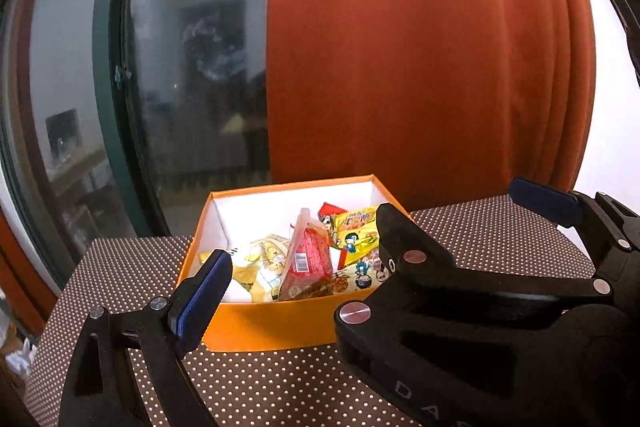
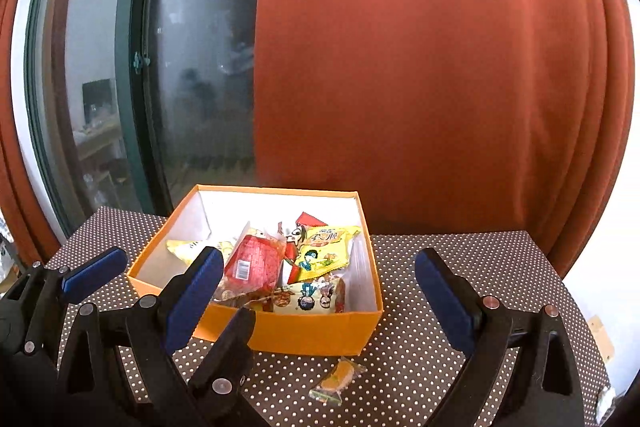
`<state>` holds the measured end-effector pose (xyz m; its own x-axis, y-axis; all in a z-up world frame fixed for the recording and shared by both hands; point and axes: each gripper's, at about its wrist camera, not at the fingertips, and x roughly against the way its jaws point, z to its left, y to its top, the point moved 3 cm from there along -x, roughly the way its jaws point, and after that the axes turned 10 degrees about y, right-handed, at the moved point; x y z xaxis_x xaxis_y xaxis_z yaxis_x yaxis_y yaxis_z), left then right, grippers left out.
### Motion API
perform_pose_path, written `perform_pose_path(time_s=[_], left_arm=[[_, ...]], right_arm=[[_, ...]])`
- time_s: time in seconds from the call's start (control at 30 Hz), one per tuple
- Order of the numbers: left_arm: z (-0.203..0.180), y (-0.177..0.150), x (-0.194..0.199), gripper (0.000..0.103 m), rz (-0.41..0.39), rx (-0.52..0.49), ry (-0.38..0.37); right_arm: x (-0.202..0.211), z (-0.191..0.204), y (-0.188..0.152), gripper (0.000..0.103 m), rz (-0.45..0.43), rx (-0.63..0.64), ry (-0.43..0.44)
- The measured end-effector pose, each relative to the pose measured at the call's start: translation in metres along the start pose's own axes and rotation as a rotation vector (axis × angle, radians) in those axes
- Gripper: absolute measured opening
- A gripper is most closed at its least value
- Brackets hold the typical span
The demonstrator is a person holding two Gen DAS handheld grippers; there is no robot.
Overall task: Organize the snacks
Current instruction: 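Withdraw both tools from the box back toward the orange candy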
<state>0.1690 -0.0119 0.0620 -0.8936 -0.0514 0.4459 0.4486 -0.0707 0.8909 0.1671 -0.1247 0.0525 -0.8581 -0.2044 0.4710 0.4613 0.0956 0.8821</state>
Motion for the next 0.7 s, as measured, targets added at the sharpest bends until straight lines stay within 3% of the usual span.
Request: perform_pose_path(time_s=[0.4, 0.7], left_arm=[[-0.010, -0.023, 0.039, 0.092, -0.080, -0.023, -0.024], [-0.016, -0.048, 0.035, 0.092, -0.062, 0.001, -0.040]], right_arm=[[0.043, 0.005, -0.021, 0.098, -0.072, -0.001, -0.022], [0.043, 0.002, -0.047, 0.098, -0.065, -0.017, -0.011]])
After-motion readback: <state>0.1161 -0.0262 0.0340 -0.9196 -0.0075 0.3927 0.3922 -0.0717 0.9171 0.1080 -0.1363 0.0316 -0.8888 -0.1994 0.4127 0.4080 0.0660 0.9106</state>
